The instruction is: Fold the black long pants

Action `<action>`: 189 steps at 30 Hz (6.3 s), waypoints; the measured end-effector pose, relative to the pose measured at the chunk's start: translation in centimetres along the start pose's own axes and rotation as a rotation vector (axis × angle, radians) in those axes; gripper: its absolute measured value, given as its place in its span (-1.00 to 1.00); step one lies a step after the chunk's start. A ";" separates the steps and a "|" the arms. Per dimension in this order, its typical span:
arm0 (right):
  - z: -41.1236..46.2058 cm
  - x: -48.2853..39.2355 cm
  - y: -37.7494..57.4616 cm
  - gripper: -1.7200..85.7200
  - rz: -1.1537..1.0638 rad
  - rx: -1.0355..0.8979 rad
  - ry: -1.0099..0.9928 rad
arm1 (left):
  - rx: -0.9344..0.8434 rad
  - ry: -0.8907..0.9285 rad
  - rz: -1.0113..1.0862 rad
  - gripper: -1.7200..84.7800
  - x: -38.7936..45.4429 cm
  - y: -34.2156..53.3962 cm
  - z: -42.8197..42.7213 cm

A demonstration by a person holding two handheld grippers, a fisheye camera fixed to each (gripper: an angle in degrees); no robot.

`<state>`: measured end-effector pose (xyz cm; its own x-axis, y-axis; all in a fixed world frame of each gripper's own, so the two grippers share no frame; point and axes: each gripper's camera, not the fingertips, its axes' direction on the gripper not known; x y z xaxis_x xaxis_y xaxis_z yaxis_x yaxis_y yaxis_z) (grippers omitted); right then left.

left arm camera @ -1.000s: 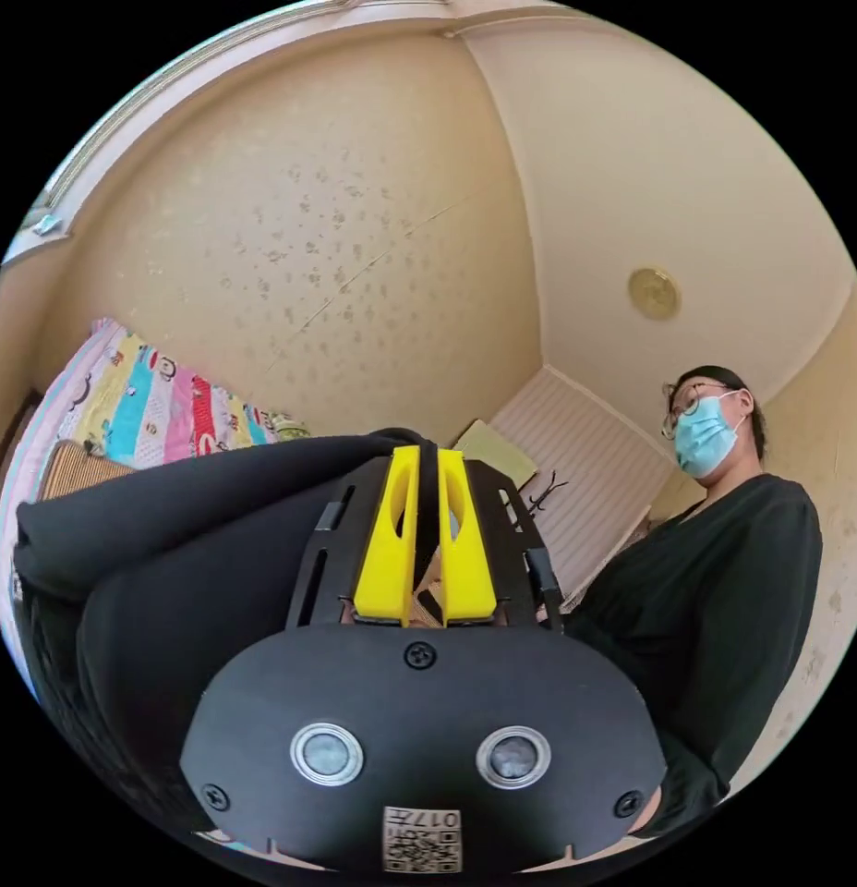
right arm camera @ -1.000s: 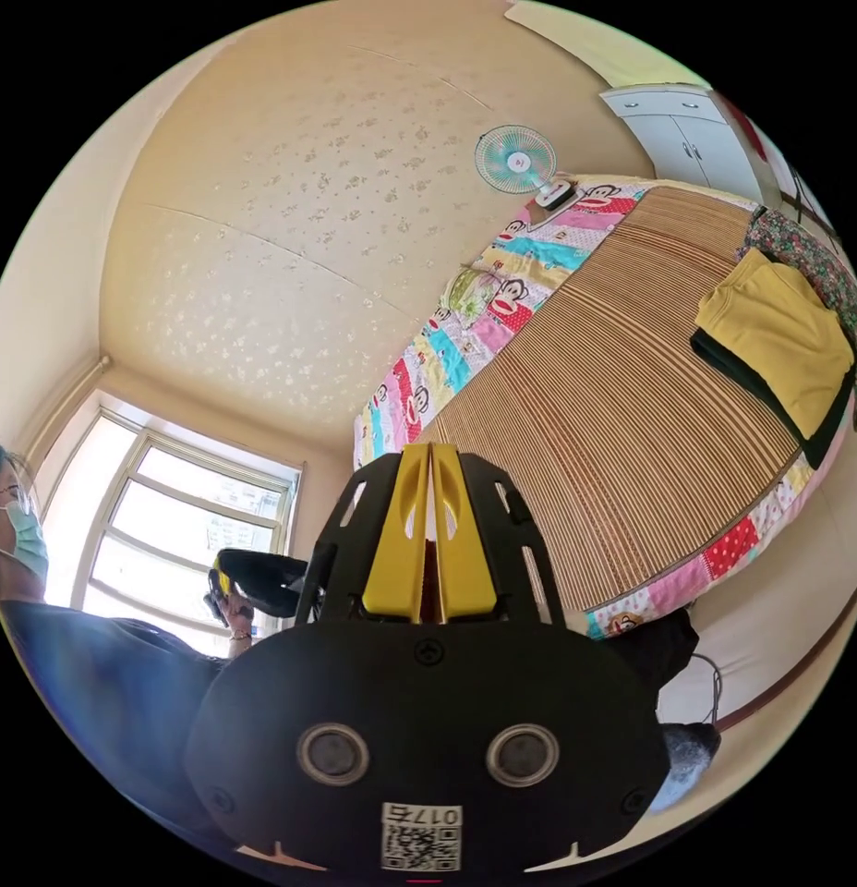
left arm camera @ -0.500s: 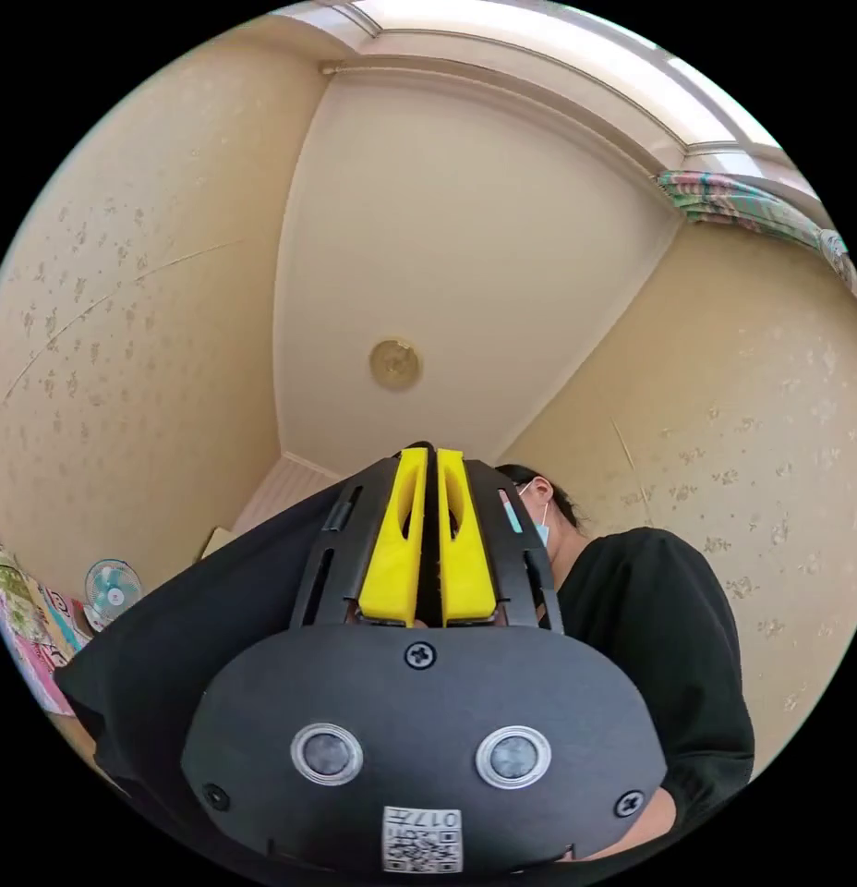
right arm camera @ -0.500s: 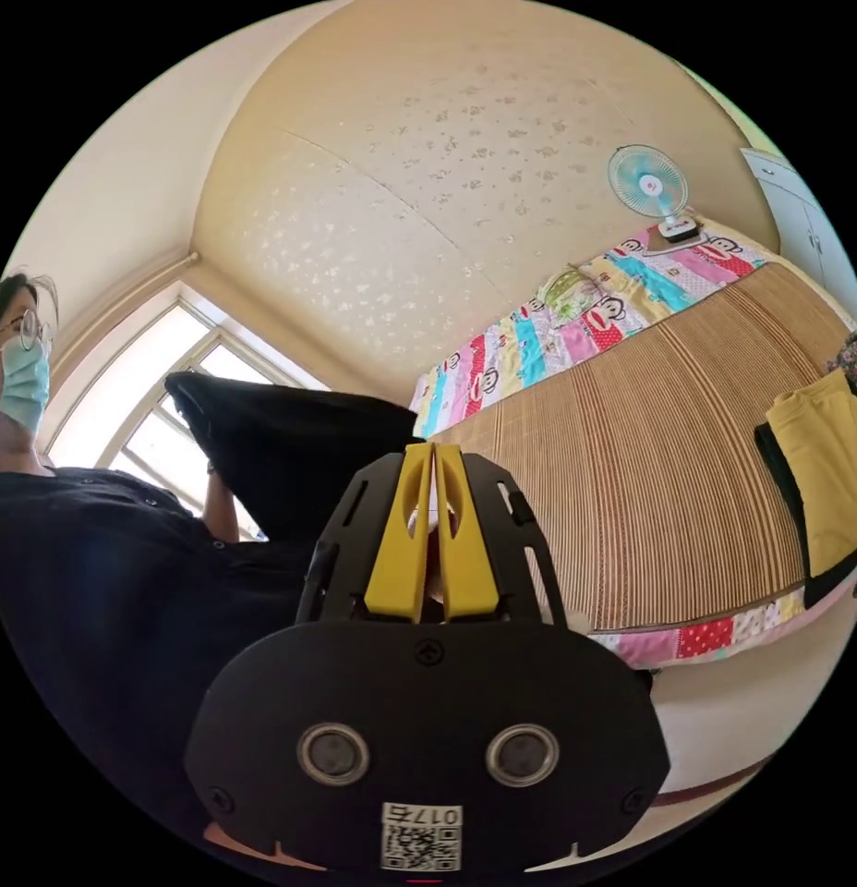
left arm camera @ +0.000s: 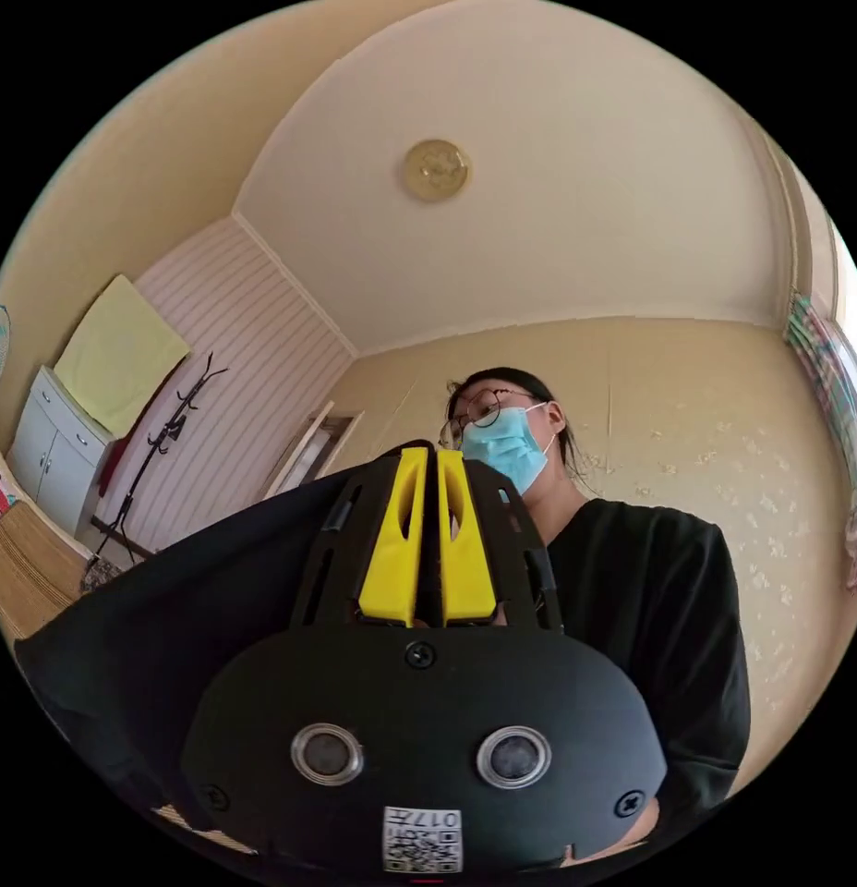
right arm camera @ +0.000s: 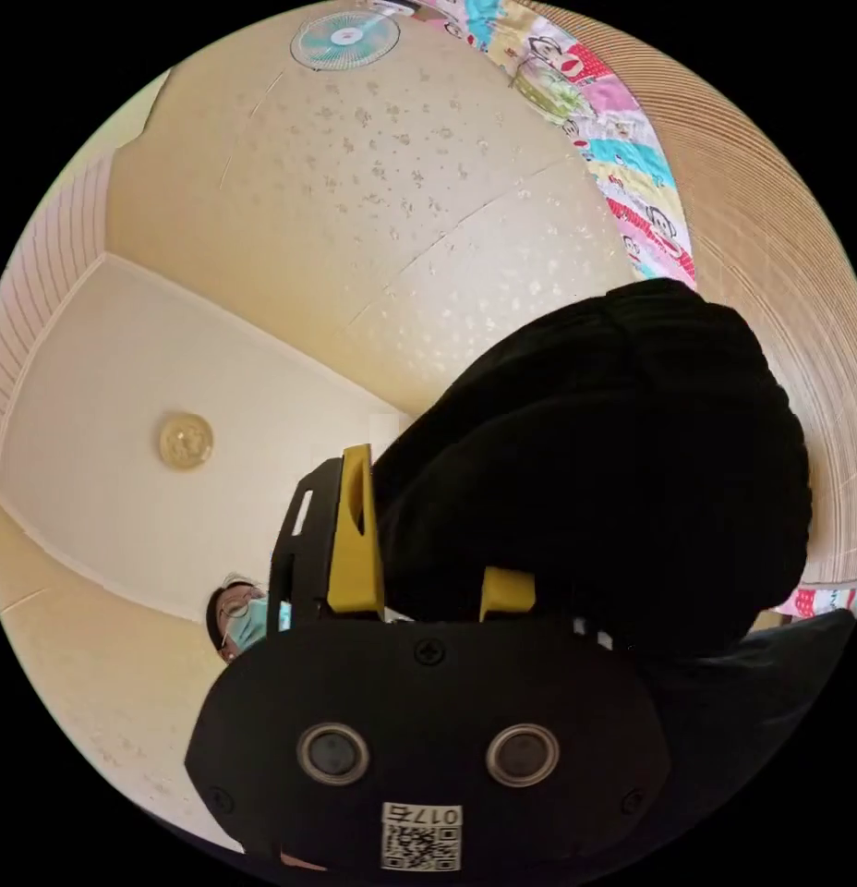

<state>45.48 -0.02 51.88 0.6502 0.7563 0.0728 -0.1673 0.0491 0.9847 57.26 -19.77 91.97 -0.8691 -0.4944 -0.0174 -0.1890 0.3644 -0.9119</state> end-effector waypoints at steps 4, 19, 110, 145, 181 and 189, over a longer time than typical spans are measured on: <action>-1.8 -3.6 -2.6 -0.91 -0.125 0.054 -0.036 | -0.171 -0.013 -0.078 -0.97 -1.9 3.7 1.4; 20.8 -23.1 -5.4 -0.95 -0.673 -0.583 -0.111 | -0.298 -0.840 -0.495 -0.90 -9.4 12.7 -5.1; 9.1 -20.2 15.6 -0.69 -1.215 -0.149 0.370 | -0.054 -0.383 0.082 -0.87 -29.0 1.0 -7.8; 16.3 -32.3 18.4 -0.84 -1.349 -0.503 -0.004 | -0.124 -0.275 0.262 -0.87 -14.5 -4.7 6.8; 40.0 -45.0 51.4 -0.90 -2.069 0.027 0.767 | 0.318 -1.104 0.747 -0.87 14.6 -8.2 12.7; 43.2 -39.6 39.7 -0.90 -1.968 0.066 0.939 | 0.299 -1.404 0.661 -0.88 10.2 -12.3 6.3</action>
<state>45.14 -56.19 94.91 -0.5446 -0.2098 -0.8120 0.1065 0.9431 -0.3151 53.60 -34.29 100.41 0.3724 -0.6866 -0.6244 0.2774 0.7244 -0.6311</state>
